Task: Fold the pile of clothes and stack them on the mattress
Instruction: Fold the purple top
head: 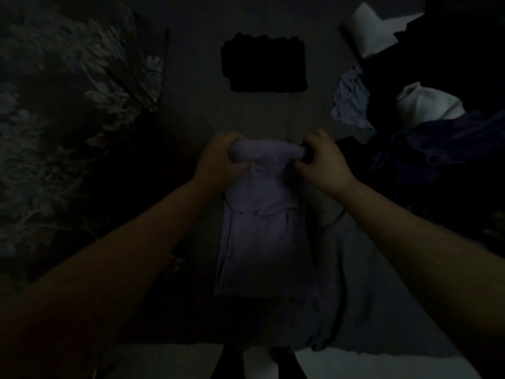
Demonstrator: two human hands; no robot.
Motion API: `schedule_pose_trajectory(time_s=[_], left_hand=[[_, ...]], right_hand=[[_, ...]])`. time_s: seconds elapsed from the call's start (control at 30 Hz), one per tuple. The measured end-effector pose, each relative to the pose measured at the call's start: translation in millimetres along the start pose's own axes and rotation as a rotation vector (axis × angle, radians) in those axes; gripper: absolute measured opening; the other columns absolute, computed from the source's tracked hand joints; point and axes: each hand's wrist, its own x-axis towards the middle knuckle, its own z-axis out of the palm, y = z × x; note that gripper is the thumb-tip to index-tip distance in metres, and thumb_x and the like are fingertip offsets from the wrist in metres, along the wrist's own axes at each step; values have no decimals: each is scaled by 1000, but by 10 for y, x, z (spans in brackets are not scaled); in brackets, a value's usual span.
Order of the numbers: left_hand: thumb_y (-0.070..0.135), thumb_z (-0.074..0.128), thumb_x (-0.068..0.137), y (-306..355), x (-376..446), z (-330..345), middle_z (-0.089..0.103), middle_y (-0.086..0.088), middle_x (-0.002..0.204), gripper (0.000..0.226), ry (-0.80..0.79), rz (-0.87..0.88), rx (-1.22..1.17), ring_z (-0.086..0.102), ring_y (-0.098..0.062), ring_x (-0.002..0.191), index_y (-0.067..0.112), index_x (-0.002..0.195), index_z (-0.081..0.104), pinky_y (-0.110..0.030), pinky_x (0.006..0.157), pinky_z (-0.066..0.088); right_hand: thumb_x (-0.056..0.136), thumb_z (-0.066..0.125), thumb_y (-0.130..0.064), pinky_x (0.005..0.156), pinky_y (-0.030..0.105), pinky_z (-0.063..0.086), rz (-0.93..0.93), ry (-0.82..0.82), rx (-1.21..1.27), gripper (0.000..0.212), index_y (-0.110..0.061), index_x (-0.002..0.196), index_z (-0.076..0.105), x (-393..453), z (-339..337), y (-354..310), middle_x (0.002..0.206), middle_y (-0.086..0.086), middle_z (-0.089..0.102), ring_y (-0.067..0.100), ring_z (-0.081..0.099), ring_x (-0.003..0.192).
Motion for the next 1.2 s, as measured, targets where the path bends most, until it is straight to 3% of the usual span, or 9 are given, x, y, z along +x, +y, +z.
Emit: schedule_pose_trajectory(time_s=[0.1, 0.2, 0.5, 0.6, 0.7, 0.83, 0.9, 1.0, 1.2], left_hand=[[38, 56, 65, 197, -506, -186, 64, -16, 99, 50, 29, 72, 48, 55, -16, 93, 5, 103, 64, -19, 82, 37], [33, 52, 64, 271, -1114, -160, 64, -2, 105, 45, 1, 132, 204, 54, -19, 97, 27, 109, 53, -27, 85, 38], [36, 49, 58, -182, -2520, 465, 58, -2, 104, 48, -159, 40, 468, 45, -24, 107, 25, 104, 50, -39, 96, 32], [39, 52, 64, -86, -2504, 515, 57, -12, 106, 48, -11, -181, 362, 45, -28, 106, 15, 104, 58, -37, 92, 35], [47, 55, 69, -15, -2138, 556, 55, -18, 117, 64, 199, -712, -8, 49, -31, 112, 3, 115, 56, -36, 96, 39], [49, 66, 79, -42, -1689, 640, 62, -15, 117, 58, 122, -1058, -259, 58, -31, 110, 7, 117, 54, -30, 86, 42], [37, 63, 86, -39, -1592, 659, 57, -14, 127, 51, 34, -1060, -268, 54, -32, 117, 6, 125, 52, -25, 85, 37], [37, 61, 89, -59, -1579, 651, 57, -10, 130, 47, -97, -913, -305, 52, -27, 121, 9, 127, 56, -21, 86, 35], [72, 28, 66, -76, -1734, 626, 38, -7, 146, 94, -281, -508, 87, 44, -24, 129, 18, 142, 39, -25, 100, 36]], right_hand=[[71, 59, -3, 65, 18, 29, -113, 22, 83, 12, -3, 83, 61, -524, -169, -247, 80, 13, 58, 20, 53, 79], [77, 51, -20, 70, 29, 41, -160, -35, 11, 19, -10, 90, 61, -1260, -73, -316, 85, 10, 62, 22, 55, 82], [86, 50, -50, 79, 17, 42, 128, -292, -4, 32, -26, 91, 69, -2637, 524, 20, 95, -7, 68, 16, 66, 88], [88, 44, -62, 88, 22, 45, 342, -150, 82, 50, -22, 108, 66, -2505, 576, 67, 109, -4, 65, 13, 61, 99], [82, 58, -58, 91, 26, 47, 603, -68, 356, 57, -18, 122, 54, -2162, 575, 25, 121, -4, 61, 10, 58, 108], [72, 55, -72, 92, 28, 46, 751, -128, 386, 77, -12, 121, 55, -1800, 705, 10, 120, 2, 64, 18, 60, 110], [65, 59, -76, 96, 33, 46, 738, -157, 333, 90, -10, 126, 53, -1731, 777, 39, 125, 7, 61, 23, 58, 115], [75, 73, -44, 102, 38, 42, 703, -192, 377, 68, -11, 129, 47, -1715, 785, 6, 130, 10, 56, 26, 53, 120], [82, 59, -34, 100, 26, 34, 461, -292, 264, 56, -23, 134, 41, -1838, 857, 31, 133, 5, 48, 22, 48, 121]])
